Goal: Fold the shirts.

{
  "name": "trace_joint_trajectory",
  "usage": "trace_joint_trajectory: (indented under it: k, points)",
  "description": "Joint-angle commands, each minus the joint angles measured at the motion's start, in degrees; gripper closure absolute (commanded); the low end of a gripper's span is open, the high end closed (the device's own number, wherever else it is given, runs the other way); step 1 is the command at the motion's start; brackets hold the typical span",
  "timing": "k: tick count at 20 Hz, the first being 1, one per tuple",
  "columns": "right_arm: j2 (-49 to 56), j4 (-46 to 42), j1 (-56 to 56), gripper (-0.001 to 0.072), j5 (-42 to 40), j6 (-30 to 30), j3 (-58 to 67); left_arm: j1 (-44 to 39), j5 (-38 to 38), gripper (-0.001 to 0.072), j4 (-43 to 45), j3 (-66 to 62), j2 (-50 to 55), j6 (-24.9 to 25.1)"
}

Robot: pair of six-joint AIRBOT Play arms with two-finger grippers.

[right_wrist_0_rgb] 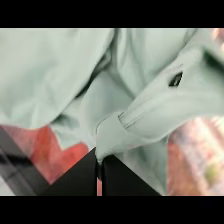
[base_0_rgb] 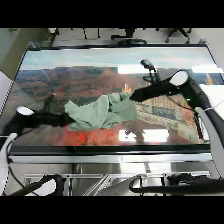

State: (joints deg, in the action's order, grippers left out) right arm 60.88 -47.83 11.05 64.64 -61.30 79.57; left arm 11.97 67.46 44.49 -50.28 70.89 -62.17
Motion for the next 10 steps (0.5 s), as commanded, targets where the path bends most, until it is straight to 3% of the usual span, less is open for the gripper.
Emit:
trace_joint_trajectory:
  k: [1,6,10]
  points:
    - [-4.37,0.98,-4.2,0.0693,-0.09,0.02,10.4,3.06,5.11,0.0701,-1.57,-15.39,-10.64,-3.98]
    - [-14.58,0.63,-7.63,0.0693,-2.29,1.53,28.44,9.86,4.13,0.07,-0.81,-43.71,-22.53,-8.98]
    - [-24.48,-6.34,-7.61,0.0693,-11.19,1.73,30.73,19.37,4.31,0.07,5.62,-55.56,-27.58,-12.98]
